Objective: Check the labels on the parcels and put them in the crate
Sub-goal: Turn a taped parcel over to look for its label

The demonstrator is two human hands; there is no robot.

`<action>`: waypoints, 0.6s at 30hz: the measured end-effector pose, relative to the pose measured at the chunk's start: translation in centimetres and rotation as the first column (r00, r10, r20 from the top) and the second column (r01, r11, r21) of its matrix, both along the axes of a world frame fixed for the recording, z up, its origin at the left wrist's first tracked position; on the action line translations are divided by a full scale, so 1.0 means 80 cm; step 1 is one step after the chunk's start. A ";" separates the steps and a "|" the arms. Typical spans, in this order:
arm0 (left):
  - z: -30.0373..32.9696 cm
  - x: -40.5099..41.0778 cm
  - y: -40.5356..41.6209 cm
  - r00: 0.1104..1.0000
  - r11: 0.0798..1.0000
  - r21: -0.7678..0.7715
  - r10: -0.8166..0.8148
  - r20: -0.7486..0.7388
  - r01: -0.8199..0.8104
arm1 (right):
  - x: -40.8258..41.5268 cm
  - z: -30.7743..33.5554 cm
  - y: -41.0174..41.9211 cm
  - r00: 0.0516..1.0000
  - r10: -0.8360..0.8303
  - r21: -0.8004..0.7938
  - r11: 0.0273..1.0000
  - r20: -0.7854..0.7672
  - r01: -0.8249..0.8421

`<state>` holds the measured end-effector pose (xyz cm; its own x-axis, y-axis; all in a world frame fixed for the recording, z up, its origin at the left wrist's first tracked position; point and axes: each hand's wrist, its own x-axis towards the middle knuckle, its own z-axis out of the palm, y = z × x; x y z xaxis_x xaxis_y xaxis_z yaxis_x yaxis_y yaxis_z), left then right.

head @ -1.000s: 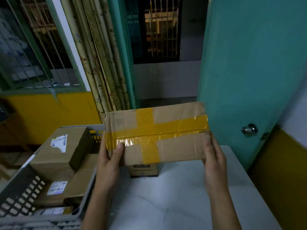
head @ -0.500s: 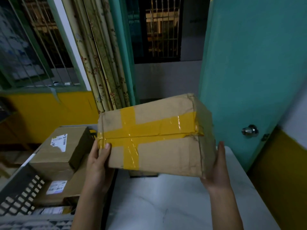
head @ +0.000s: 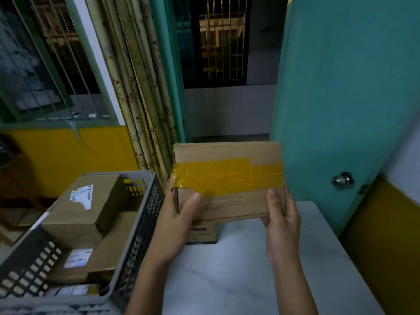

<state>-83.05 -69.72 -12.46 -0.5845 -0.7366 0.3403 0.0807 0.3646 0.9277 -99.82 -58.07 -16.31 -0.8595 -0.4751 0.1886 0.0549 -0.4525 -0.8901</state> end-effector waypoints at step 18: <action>-0.025 0.031 -0.020 0.997 0.981 0.181 0.057 0.058 -0.066 | 0.007 0.018 0.023 0.974 0.061 0.359 0.933 -0.220 0.022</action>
<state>-80.60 -71.28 -14.42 -0.5495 -0.8186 0.1673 0.0129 0.1919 0.9813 -99.28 -56.23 -14.88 -0.8045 -0.5629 0.1894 -0.1587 -0.1036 -0.9819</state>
